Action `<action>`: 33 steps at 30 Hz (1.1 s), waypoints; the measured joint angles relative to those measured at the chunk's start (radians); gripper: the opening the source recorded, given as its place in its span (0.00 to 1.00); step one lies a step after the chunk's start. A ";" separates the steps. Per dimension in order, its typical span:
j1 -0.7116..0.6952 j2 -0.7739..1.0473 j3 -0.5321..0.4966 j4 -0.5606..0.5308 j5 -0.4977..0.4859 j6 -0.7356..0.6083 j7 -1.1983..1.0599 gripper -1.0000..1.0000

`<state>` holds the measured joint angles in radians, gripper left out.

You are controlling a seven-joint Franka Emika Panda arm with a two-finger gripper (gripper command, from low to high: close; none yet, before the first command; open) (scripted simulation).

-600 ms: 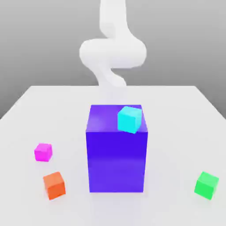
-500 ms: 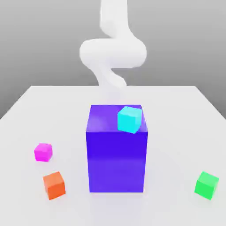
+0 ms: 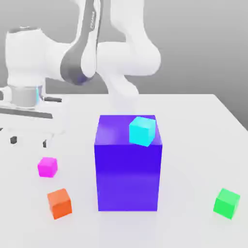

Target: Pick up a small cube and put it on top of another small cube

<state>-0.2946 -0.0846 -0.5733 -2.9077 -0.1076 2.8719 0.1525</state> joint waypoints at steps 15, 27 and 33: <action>-0.457 0.350 0.551 0.041 0.538 0.257 -0.432 0.00; -0.320 0.064 0.297 -0.015 0.069 0.033 -0.114 0.00; -0.199 0.145 0.370 0.141 -0.120 -0.040 -0.271 0.00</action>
<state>-0.4932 0.0607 -0.2036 -2.7667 -0.2278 2.8323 -0.1184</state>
